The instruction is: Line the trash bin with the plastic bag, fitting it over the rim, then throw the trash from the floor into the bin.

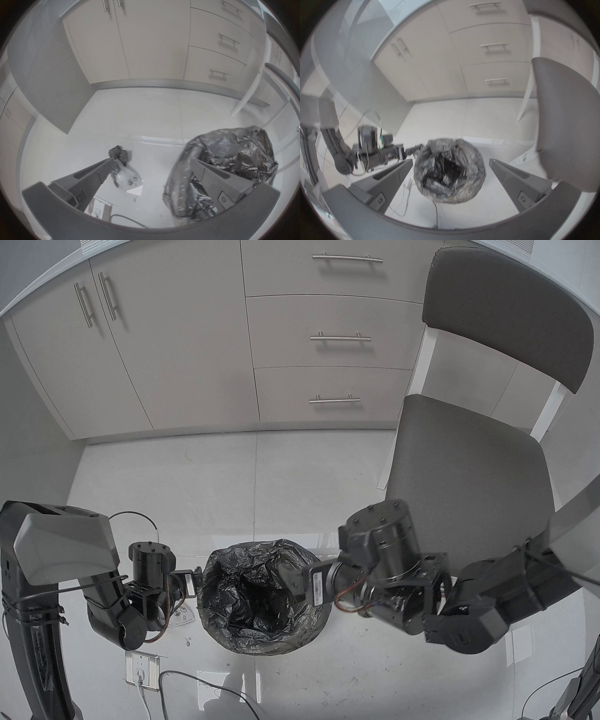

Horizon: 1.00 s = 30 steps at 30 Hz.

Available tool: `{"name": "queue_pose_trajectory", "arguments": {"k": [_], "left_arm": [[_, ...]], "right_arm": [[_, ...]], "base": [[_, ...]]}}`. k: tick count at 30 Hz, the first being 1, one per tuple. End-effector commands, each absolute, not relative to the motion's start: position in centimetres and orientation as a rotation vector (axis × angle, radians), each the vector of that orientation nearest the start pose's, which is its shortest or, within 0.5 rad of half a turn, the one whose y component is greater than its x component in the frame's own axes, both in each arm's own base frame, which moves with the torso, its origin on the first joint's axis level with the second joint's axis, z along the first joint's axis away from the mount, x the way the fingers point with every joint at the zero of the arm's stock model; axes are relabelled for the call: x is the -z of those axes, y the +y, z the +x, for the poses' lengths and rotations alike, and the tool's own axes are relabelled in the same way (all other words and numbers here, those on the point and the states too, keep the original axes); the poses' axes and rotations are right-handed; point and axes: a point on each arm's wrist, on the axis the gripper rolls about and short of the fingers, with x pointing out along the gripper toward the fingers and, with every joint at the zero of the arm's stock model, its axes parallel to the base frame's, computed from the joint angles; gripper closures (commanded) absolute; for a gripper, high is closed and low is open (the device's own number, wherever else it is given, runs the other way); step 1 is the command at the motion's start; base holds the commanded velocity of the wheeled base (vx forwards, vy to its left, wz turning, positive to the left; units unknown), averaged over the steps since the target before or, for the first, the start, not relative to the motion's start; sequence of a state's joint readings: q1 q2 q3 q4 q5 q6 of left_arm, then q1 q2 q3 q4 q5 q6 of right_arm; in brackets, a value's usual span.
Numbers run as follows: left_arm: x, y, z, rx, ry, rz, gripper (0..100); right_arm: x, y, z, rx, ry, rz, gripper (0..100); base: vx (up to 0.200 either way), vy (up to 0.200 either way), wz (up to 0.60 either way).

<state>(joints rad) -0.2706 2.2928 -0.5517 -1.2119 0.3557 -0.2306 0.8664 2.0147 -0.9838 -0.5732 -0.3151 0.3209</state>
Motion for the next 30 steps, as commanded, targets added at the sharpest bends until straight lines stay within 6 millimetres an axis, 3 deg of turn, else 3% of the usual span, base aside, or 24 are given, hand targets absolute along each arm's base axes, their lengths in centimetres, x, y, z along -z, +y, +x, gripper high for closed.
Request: {"name": "queue_pose_trajectory", "arguments": {"k": [1, 8, 15, 20, 30], "left_arm": [[-1.5, -6.1, 32.4, -0.199, 0.450, -0.092, 0], [-2.1, -4.6, 34.4, -0.266, 0.468, -0.143, 0], [-4.0, -3.5, 39.0, -0.313, 0.507, -0.148, 0], [-4.1, -2.8, 42.2, -0.353, 0.580, -0.168, 0], [-2.3, -1.1, 45.2, -0.368, 0.607, -0.223, 0]], "right_arm": [[-15.5, 25.3, 25.2, -0.444, 0.357, 0.183, 0], [-16.4, 23.5, 26.5, -0.475, 0.321, 0.337, 0], [-17.1, 22.9, 27.2, -0.486, 0.287, 0.372, 0], [-17.5, 22.3, 27.6, -0.472, 0.255, 0.391, 0], [-17.0, 22.6, 27.6, -0.476, 0.265, 0.383, 0]], "base": [[0.000, 0.000, 0.00], [0.000, 0.000, 0.00], [0.000, 0.000, 0.00], [0.000, 0.000, 0.00], [0.000, 0.000, 0.00]]}}
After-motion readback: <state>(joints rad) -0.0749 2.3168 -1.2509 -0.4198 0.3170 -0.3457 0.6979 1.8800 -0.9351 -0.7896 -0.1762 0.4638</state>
